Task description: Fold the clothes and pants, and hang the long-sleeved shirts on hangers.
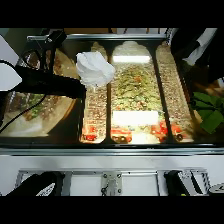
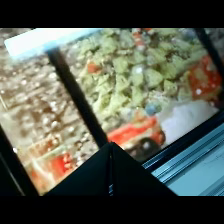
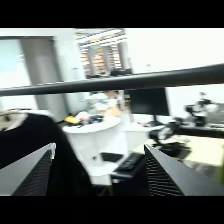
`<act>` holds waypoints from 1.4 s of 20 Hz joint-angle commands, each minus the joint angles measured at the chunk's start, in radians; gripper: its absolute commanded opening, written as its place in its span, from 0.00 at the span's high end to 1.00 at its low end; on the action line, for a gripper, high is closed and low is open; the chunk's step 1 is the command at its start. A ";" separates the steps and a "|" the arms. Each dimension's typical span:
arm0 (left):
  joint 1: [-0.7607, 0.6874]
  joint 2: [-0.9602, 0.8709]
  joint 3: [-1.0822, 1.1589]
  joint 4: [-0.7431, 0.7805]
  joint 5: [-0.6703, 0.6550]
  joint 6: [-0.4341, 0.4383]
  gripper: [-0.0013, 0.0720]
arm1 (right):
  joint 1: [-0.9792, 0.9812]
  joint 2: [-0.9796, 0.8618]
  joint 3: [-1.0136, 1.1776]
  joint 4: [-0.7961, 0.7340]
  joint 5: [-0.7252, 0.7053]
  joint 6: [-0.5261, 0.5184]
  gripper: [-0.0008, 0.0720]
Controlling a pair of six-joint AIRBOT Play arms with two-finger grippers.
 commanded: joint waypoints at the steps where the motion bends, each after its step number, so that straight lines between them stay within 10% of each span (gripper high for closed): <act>1: -0.001 0.000 0.000 0.001 0.000 0.000 0.96 | 0.136 -0.011 0.000 0.187 0.122 -0.227 0.16; 11: -0.001 0.000 0.000 0.001 0.094 0.000 0.97 | 0.782 -0.230 -0.029 0.190 0.675 -0.281 0.16; 25: 0.138 0.058 -0.264 -0.187 0.235 0.001 0.96 | 1.623 -0.495 -0.336 0.171 0.587 -0.322 0.17; 26: 0.138 0.058 -0.264 -0.187 0.235 0.000 0.96 | 1.635 -0.504 -0.335 0.172 0.587 -0.322 0.22; 28: 0.138 0.058 -0.264 -0.186 0.235 0.000 0.96 | 1.647 -0.509 -0.335 0.172 0.595 -0.322 0.77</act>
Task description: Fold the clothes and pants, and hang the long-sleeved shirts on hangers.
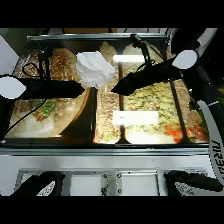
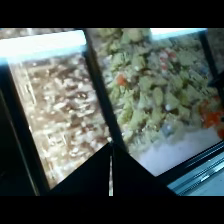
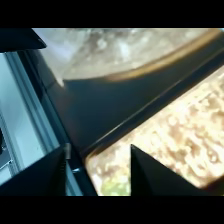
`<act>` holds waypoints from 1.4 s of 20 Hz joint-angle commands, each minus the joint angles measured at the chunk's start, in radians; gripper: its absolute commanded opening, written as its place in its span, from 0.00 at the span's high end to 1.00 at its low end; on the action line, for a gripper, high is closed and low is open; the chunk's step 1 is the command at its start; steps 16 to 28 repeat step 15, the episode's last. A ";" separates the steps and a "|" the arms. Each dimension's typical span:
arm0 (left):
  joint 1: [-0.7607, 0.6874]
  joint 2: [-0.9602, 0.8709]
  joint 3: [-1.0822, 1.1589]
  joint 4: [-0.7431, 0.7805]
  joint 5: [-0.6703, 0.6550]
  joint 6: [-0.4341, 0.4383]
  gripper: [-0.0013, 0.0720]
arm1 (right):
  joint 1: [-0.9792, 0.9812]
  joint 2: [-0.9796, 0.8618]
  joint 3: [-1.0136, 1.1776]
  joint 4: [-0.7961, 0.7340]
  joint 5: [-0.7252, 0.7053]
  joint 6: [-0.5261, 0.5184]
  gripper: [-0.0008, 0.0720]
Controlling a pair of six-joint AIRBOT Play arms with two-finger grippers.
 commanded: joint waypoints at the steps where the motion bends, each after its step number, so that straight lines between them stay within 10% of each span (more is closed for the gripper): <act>1: 0.007 0.002 -0.012 -0.010 0.003 0.000 0.96 | 0.047 -0.024 -0.008 0.000 -0.002 -0.002 0.99; 28: 0.007 0.001 -0.012 -0.009 0.003 0.000 0.97 | 0.046 -0.025 -0.008 0.000 -0.003 -0.003 0.97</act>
